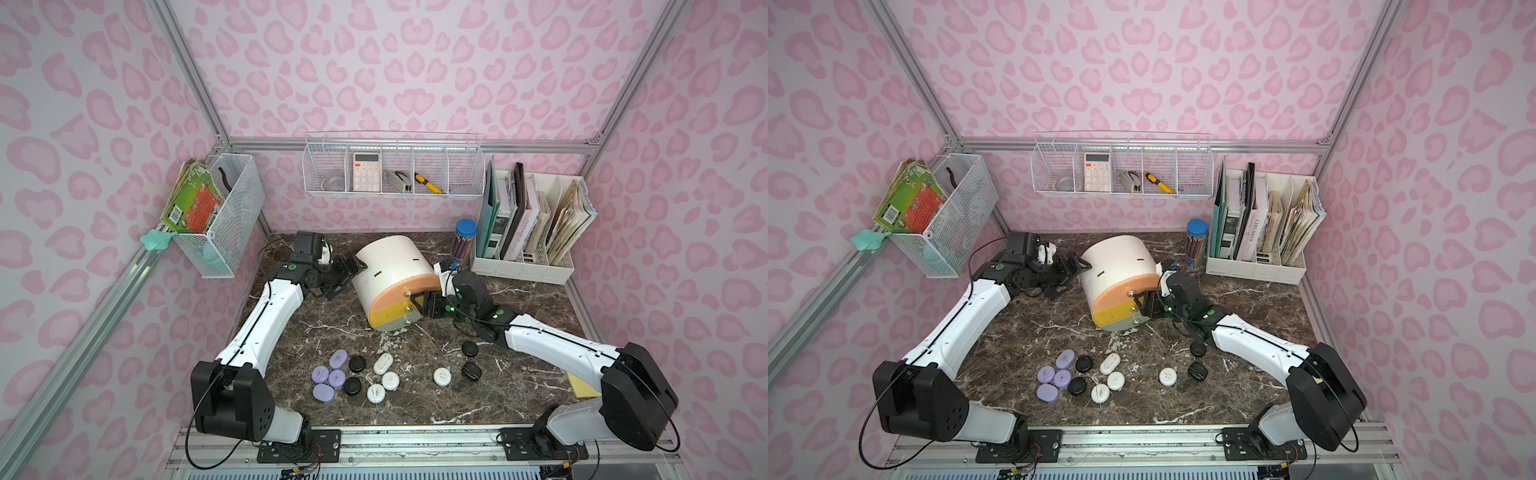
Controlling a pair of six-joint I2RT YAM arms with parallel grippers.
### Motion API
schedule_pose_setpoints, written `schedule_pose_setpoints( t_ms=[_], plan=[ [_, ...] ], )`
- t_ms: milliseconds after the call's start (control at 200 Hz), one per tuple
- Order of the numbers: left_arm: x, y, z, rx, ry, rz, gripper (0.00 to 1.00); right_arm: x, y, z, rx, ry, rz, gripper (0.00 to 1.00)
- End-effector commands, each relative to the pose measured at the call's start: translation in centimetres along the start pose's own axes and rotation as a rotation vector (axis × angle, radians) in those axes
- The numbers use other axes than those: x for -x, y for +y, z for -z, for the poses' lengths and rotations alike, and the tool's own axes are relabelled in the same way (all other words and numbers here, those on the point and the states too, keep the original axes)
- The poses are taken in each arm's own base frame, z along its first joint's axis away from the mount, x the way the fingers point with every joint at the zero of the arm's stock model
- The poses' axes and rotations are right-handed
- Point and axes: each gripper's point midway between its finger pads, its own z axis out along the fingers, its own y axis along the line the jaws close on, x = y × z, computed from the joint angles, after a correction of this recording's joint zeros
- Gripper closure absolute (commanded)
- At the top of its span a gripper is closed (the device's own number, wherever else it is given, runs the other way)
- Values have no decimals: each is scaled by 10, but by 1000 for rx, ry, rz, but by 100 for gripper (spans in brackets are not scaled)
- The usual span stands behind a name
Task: Put the bluetooth earphones in the drawer according to color
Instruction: Adjust the storage box at the center of the board.
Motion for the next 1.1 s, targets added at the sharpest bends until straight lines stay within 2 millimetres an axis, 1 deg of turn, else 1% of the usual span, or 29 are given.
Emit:
schedule_pose_setpoints(
  t_ms=[0, 65, 140, 255, 370, 420, 475, 560, 655, 740, 815, 920, 1095],
  plan=[
    [7, 11, 9, 47, -15, -12, 6, 12, 11, 9, 61, -26, 11, 30],
    [7, 13, 17, 49, -24, -3, 6, 11, 17, 18, 83, -27, 29, 29],
    [3, 15, 28, 58, -25, -6, 6, 9, 22, 31, 110, -32, 36, 29],
    [-13, 18, 40, 64, -6, -2, 6, 4, 30, 45, 163, -30, 42, 30],
    [-37, 18, 47, 57, 19, -6, 6, 3, 37, 46, 178, -22, 48, 33],
    [-49, 19, 48, 58, 33, -10, 6, 5, 41, 44, 184, -20, 49, 36],
    [-62, 20, 51, 58, 44, -10, 6, 8, 45, 40, 188, -16, 43, 42],
    [-77, 22, 58, 51, 41, -5, 6, 13, 53, 31, 199, -9, 36, 50],
    [-89, 24, 66, 36, 30, -4, 6, 16, 60, 18, 194, 9, 34, 53],
    [-95, 24, 73, 15, 19, -11, 6, 18, 62, 7, 175, 20, 26, 53],
    [-100, 26, 76, 7, 17, -19, 6, 20, 64, -2, 165, 31, 17, 58],
    [-105, 33, 74, 24, 36, -15, 6, 24, 67, -10, 151, 30, 7, 62],
    [-109, 41, 69, 36, 40, -14, 6, 32, 68, -17, 132, 16, -16, 69]
  ],
)
